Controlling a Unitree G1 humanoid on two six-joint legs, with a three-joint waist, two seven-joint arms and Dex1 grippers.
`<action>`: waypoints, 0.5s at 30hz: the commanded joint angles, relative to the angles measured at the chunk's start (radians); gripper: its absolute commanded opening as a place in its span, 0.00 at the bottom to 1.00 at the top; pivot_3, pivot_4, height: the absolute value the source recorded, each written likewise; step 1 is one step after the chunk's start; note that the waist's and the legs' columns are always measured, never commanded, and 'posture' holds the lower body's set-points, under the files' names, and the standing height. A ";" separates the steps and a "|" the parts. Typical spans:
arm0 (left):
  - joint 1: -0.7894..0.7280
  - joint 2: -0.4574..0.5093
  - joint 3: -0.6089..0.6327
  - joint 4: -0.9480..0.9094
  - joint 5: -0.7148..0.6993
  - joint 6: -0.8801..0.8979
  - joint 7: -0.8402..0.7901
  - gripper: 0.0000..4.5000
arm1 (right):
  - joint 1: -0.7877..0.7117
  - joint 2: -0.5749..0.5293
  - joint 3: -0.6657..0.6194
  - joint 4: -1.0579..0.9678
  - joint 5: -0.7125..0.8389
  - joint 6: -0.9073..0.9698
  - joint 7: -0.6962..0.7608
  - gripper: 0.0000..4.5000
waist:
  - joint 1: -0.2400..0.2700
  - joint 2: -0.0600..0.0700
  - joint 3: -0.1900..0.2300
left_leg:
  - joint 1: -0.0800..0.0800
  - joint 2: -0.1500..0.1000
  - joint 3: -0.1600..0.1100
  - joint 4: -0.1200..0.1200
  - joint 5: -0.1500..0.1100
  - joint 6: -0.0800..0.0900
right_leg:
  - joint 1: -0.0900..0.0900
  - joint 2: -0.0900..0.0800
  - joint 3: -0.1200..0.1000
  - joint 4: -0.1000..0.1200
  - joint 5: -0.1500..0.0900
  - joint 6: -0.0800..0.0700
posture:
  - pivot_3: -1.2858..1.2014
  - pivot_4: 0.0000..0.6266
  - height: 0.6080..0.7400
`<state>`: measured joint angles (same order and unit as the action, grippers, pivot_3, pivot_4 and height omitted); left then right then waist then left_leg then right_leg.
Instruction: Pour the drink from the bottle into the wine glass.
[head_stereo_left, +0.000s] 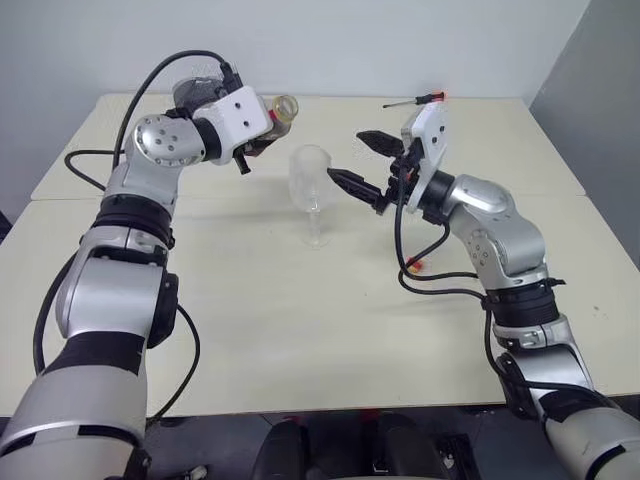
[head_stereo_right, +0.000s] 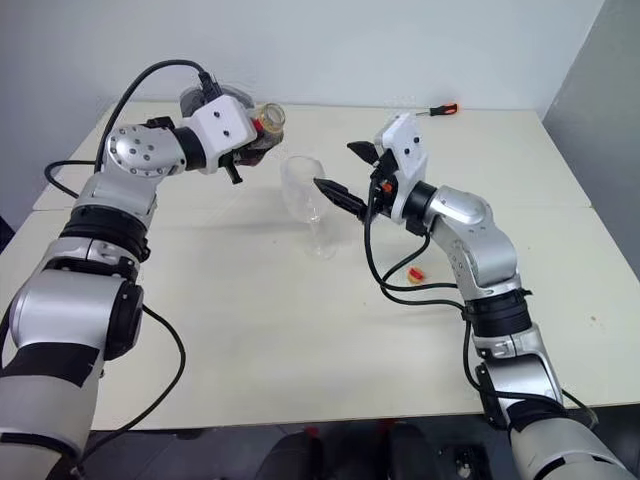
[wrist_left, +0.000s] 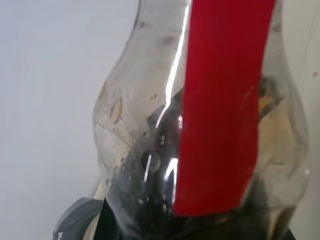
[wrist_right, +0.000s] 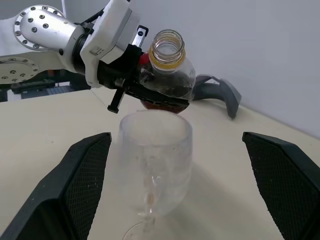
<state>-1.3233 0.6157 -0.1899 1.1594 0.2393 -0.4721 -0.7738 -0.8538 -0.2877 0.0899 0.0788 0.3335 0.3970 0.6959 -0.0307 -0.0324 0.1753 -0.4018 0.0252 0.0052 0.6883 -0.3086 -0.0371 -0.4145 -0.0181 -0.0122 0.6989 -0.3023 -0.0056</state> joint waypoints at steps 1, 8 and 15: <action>-0.053 0.007 0.000 0.010 0.018 -0.043 0.023 0.21 | -0.028 0.011 -0.006 -0.011 -0.008 -0.025 -0.003 1.00 | 0.000 0.000 0.000 | 0.000 0.000 0.000 0.001 0.000 0.000 | 0.000 0.000 0.000 0.000 0.000 0.000 | 0.52 0.24 1.00; -0.082 0.038 -0.050 0.048 0.115 -0.108 0.065 0.21 | -0.033 0.021 -0.004 -0.036 -0.008 -0.005 -0.003 1.00 | 0.000 0.000 0.000 | -0.002 0.000 0.000 0.007 0.000 0.000 | 0.000 0.000 0.000 0.004 0.000 0.000 | 0.52 0.24 1.00; -0.131 0.053 -0.090 0.079 0.187 -0.154 0.121 0.21 | -0.040 0.028 -0.003 -0.055 0.000 0.021 -0.008 1.00 | 0.000 0.000 0.000 | -0.005 0.000 0.001 0.008 0.000 0.000 | -0.006 -0.001 0.001 0.010 0.000 0.000 | 0.52 0.24 1.00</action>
<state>-1.4113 0.6471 -0.2785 1.2483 0.4152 -0.6024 -0.6811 -0.8600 -0.2624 0.0981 0.0749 0.3268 0.4156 0.6939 -0.0308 -0.0323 0.1753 -0.4069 0.0251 0.0060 0.6965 -0.3087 -0.0369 -0.4210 -0.0186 -0.0114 0.7093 -0.3023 -0.0055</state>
